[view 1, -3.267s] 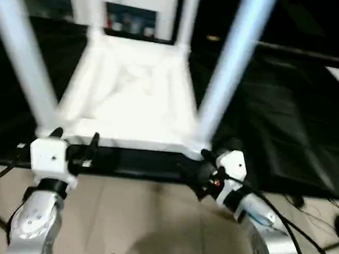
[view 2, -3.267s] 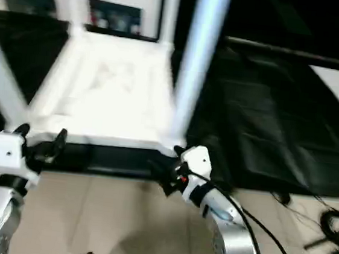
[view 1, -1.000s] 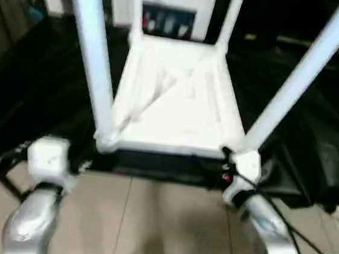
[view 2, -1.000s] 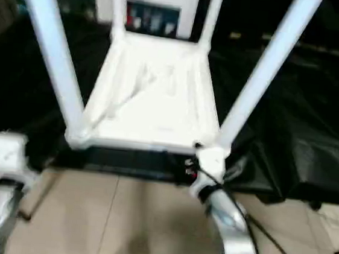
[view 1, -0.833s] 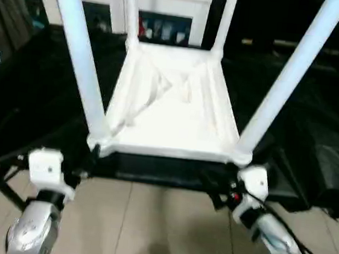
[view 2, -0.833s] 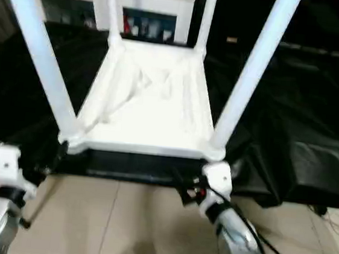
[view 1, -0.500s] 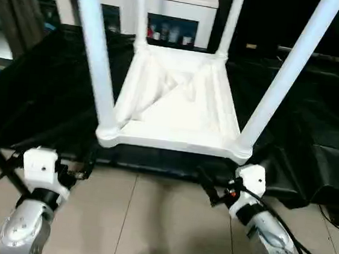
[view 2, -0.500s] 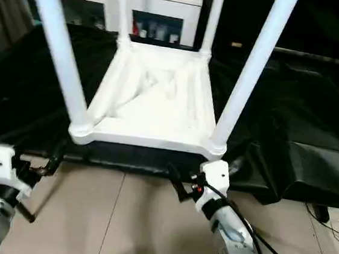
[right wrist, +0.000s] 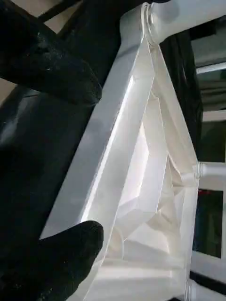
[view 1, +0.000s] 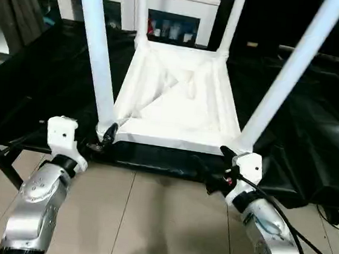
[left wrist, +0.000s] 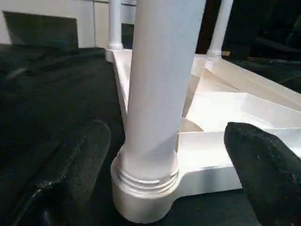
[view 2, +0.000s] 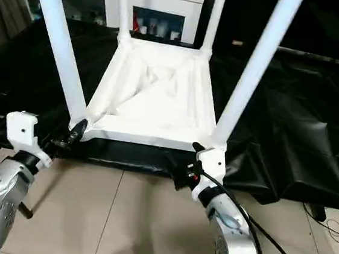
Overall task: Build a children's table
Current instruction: Rotate leg to tighten, then flip table
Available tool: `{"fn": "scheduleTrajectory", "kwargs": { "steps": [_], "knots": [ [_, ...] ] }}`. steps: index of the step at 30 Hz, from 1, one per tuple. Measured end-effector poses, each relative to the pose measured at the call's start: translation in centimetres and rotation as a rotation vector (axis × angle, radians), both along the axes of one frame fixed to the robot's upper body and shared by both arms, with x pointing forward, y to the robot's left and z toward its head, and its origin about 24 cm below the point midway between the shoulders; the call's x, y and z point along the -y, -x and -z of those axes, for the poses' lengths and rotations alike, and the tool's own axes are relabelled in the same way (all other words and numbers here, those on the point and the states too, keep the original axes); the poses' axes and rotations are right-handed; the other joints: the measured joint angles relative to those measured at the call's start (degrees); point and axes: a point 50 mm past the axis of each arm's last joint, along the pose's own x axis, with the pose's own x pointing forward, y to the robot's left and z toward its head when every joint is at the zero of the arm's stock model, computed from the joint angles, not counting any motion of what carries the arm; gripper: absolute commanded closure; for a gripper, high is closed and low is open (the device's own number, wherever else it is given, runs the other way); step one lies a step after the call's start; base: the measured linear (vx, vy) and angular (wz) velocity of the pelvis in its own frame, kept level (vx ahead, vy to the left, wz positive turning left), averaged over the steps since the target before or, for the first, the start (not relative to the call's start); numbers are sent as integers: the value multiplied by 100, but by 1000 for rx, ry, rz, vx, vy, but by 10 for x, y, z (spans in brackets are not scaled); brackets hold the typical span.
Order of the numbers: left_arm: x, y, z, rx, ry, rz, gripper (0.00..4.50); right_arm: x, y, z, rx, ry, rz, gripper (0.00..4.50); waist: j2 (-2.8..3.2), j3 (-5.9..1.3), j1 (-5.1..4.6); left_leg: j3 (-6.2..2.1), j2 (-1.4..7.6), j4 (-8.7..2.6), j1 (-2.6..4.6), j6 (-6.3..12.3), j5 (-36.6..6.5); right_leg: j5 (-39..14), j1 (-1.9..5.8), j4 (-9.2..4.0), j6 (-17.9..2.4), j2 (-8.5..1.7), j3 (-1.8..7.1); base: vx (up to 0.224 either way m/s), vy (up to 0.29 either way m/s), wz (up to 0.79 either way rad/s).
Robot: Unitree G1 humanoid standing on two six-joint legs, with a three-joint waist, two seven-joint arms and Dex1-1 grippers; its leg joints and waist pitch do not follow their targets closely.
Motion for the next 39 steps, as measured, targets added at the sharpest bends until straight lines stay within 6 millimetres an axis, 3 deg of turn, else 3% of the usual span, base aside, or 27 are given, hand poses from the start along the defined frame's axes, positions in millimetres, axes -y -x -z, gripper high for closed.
{"fn": "scheduleTrajectory", "kwargs": {
  "steps": [17,29,39],
  "knots": [
    [16,-41,-7,-9,-54,-8,6,-4,-5,0,-1,-13,-4,16,7,5,1,1,2,-27,5,8,10,3,2,-21,-3,-1,-3,0,0,0],
    [10,-52,-6,-33,31,-113,120,-11,-11,-4,29,-41,-14,16,15,9,12,3,2,-31,2,19,16,5,2,-29,-6,-1,-5,0,0,0],
    [14,-57,-11,-20,58,-76,201,-15,-14,-7,56,-52,-19,16,53,31,10,2,2,-35,3,19,16,6,2,-32,-8,-2,-6,0,0,0]
  ]
}}
